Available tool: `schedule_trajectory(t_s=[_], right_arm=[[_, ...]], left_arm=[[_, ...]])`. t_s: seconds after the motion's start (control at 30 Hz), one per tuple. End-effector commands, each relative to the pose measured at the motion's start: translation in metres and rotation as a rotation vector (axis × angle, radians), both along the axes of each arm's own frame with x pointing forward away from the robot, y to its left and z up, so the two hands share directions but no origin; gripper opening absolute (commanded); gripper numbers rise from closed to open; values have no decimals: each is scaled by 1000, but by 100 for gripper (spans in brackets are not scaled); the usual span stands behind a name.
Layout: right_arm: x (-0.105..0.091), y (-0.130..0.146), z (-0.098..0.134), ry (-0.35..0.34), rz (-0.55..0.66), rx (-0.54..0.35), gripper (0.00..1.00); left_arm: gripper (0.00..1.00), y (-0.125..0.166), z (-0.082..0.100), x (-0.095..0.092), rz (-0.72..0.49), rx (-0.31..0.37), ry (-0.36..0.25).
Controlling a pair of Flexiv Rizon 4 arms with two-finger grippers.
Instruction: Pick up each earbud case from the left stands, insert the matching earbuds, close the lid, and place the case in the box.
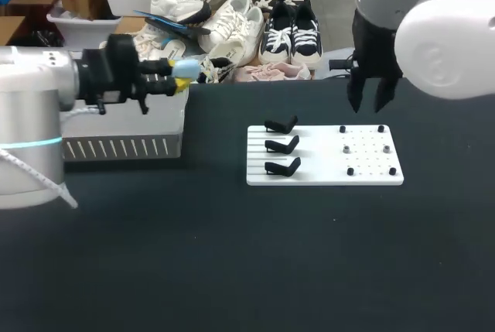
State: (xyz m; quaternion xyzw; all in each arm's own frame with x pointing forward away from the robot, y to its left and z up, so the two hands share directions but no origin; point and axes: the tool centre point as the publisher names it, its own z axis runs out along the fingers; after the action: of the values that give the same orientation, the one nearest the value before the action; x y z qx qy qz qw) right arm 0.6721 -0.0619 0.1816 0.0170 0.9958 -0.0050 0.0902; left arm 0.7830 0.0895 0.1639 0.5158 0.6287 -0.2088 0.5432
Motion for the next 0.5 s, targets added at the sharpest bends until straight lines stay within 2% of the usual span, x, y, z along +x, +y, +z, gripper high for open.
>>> schedule_trajectory(t_s=[0.03,0.27,0.5], right_arm=[[0,13,5,17,-17,-31,31],[-8,27,5,46,-57,-61,31],[-14,39,3,64,-90,-82,31]], left_arm=[[0,40,-10,3,50,-21,-16],[0,75,-45,38,83,-17,40],[0,93,-66,64,77,8,108]])
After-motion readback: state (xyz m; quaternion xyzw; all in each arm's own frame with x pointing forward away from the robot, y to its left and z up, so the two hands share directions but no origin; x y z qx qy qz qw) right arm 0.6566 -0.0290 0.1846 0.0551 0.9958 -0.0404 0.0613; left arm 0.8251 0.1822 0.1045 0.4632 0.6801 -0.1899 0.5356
